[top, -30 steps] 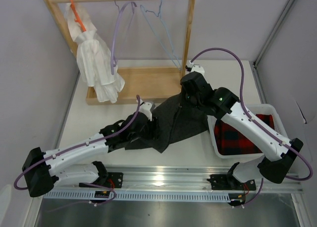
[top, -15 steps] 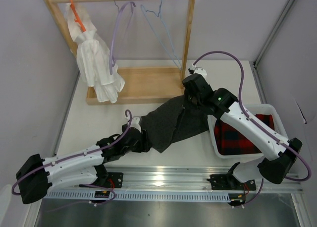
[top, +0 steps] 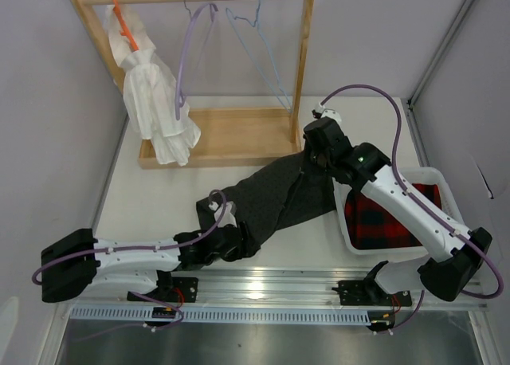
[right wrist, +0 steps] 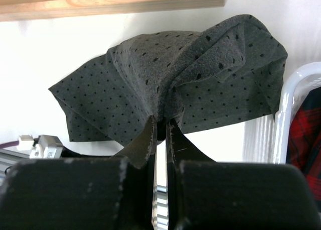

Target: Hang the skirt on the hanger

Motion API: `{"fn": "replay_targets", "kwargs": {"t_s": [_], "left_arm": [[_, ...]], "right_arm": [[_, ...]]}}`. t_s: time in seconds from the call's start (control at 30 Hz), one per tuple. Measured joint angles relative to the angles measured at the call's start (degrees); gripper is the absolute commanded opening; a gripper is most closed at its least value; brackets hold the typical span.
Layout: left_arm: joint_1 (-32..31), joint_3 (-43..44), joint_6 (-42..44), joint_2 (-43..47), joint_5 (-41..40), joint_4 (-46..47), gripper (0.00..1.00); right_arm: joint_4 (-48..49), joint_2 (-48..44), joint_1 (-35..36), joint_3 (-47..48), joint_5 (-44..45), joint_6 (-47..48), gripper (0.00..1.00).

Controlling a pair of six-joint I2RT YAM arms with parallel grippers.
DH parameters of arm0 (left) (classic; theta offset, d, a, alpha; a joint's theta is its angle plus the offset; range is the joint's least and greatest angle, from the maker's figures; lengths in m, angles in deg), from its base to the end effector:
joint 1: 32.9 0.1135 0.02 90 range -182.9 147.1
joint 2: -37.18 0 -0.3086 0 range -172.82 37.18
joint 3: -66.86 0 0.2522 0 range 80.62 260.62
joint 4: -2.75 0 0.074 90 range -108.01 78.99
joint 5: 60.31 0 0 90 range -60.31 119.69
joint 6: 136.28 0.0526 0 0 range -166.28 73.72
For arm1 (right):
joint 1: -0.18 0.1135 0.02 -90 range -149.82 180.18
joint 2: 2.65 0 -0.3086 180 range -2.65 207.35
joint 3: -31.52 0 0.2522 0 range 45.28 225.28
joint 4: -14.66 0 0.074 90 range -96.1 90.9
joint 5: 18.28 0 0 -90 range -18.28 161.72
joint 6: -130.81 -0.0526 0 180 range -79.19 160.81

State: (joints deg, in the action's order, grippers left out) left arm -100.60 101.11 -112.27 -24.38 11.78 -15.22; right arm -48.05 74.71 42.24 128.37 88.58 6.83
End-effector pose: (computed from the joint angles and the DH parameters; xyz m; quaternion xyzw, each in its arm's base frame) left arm 0.0849 -0.1645 0.1810 -0.0456 0.9143 -0.2889 0.2801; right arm 0.2187 0.1768 0.4136 -0.0059 0.9098 0.1359 0.3922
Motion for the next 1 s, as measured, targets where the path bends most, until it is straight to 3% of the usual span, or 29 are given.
{"fn": "replay_targets", "kwargs": {"t_s": [0.33,0.67,0.93,1.0], "left_arm": [[-2.4,0.1,-11.6,-4.8,-7.7,2.0,0.62],[-2.5,2.8,-14.6,-9.1,-11.3,2.1,0.56],[-2.5,3.0,-15.2,-12.3,-11.1,4.9,0.36],[-2.4,3.0,-15.1,-12.3,-10.9,5.2,0.27]], "right_arm": [[0.9,-2.2,-3.9,-2.8,-3.4,1.7,0.0],[1.6,-2.7,-5.0,-4.0,-5.6,2.7,0.0],[2.2,-3.0,-5.2,-5.3,-5.8,2.8,0.0],[2.2,-3.2,-5.4,-5.6,-5.9,2.8,0.0]]}}
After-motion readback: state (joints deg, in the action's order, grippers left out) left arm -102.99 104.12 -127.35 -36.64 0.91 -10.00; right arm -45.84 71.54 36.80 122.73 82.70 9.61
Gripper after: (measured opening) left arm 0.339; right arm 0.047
